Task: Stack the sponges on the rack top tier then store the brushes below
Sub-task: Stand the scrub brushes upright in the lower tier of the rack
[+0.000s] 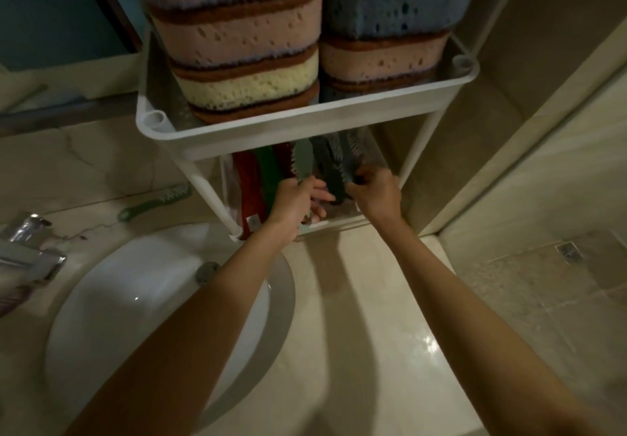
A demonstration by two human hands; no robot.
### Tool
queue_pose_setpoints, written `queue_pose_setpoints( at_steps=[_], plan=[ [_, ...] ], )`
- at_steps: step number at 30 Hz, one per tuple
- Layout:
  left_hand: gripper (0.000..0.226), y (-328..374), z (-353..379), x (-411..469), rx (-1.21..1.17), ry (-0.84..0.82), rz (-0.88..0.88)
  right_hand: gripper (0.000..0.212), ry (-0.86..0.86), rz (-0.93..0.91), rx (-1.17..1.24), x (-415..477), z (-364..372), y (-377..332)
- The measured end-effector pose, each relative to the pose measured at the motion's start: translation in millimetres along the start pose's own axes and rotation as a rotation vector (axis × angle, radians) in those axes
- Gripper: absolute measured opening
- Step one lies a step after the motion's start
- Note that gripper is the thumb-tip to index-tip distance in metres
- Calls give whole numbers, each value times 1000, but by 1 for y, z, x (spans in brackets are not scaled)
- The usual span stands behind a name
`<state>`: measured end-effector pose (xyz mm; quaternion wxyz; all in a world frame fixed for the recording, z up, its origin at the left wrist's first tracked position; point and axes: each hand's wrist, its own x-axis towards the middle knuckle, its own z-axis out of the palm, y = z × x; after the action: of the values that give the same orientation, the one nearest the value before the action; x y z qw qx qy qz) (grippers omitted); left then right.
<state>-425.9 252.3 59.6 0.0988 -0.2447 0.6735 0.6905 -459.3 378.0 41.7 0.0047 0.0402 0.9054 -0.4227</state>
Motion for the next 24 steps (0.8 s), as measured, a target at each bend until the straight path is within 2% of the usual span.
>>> queue_pose_setpoints(
  at_steps=[4, 9, 15, 24],
  plan=[
    [32, -2, -8, 6, 25, -40, -27, 20, -26, 36, -84, 21, 14, 7],
    [32, -6, -13, 6, 1, -59, -56, 29, -26, 20, -219, 28, 24, 18],
    [34, -7, -14, 9, 27, -71, -65, 28, -33, -41, -331, 25, 29, 20],
    [37, -6, -11, 7, 71, -102, -65, 22, -59, -35, -325, 23, 28, 22]
  ],
)
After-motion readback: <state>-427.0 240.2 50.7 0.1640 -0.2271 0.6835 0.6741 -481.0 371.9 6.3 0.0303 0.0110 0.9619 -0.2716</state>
